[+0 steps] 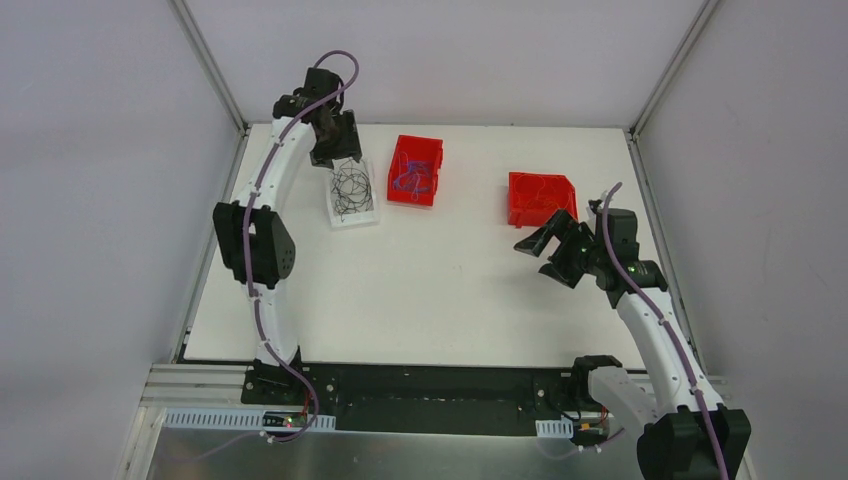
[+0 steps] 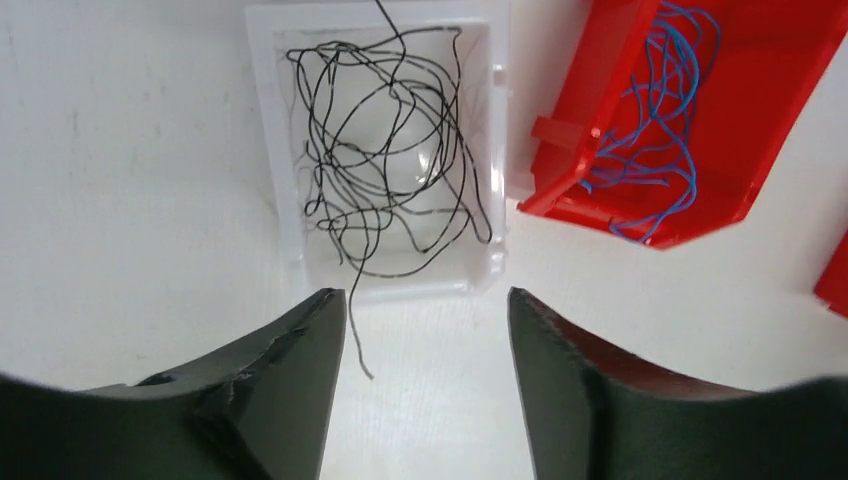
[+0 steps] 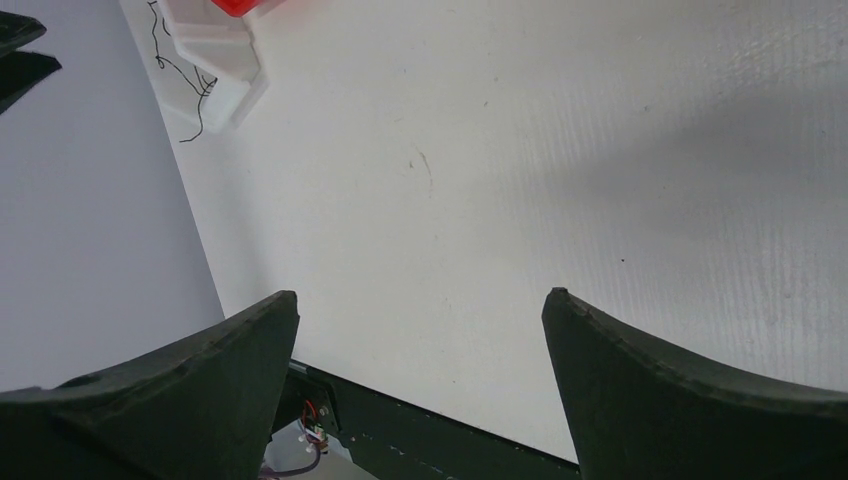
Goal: Untangle the cables
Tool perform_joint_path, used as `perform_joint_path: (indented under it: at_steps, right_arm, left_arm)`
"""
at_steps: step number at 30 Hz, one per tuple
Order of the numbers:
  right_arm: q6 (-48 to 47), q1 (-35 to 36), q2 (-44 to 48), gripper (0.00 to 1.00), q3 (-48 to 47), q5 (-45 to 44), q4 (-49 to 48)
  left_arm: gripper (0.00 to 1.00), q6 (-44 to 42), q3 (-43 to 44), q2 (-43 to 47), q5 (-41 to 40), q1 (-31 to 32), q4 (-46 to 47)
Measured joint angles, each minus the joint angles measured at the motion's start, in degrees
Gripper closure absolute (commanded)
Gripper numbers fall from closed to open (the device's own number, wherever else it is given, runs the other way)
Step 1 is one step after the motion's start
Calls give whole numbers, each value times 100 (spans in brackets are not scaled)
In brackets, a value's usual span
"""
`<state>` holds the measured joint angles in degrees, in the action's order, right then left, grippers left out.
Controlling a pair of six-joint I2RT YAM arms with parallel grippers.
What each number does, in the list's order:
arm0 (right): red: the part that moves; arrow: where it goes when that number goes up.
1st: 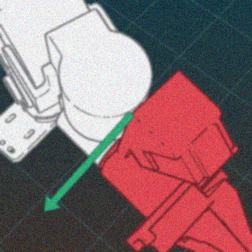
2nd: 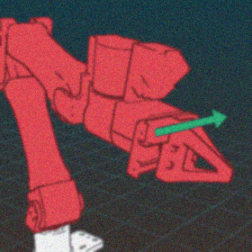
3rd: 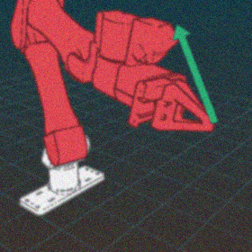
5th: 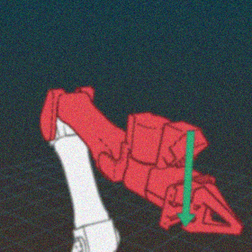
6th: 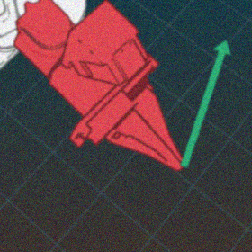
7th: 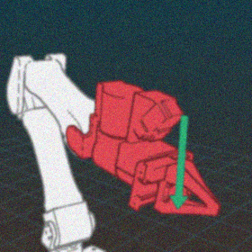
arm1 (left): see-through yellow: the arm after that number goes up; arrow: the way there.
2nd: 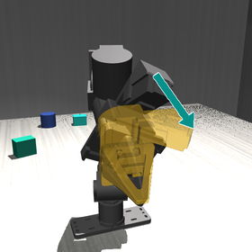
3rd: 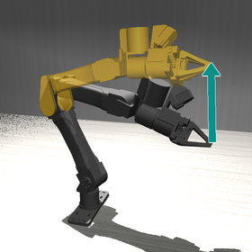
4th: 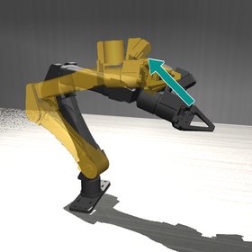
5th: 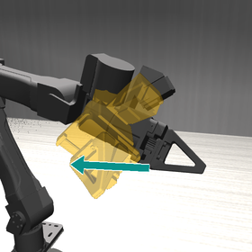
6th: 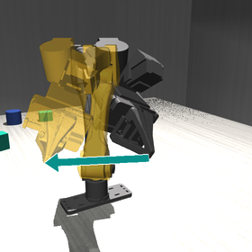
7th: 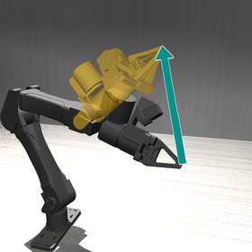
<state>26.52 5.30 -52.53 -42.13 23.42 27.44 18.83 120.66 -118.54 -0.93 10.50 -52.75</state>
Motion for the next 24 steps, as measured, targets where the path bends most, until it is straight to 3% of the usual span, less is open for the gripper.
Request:
perform_joint_path:
  at_steps: [1, 2, 11, 18, 24]
  right_arm:
    - [0, 0, 13, 1, -2, 0, 2]
    - [-4, 0, 26, 1, -7, 0, 0]
    - [79, -11, 581, 1, -87, -319, -442]
    - [90, -15, 1930, 1, 1360, -1075, -2256]
    - [-400, -15, 1797, 1, 2092, -1720, -3032]
  left_arm:
    - [5, 11, -203, 205, 72, 0, 72]
    - [2, 24, -468, 446, 125, 4, 168]
    - [1, 546, -4395, 3550, 387, 435, 1937]
    - [1, 839, -7088, 5558, 81, 487, 3567]
    - [1, 909, -8944, 6594, -400, 483, 4697]
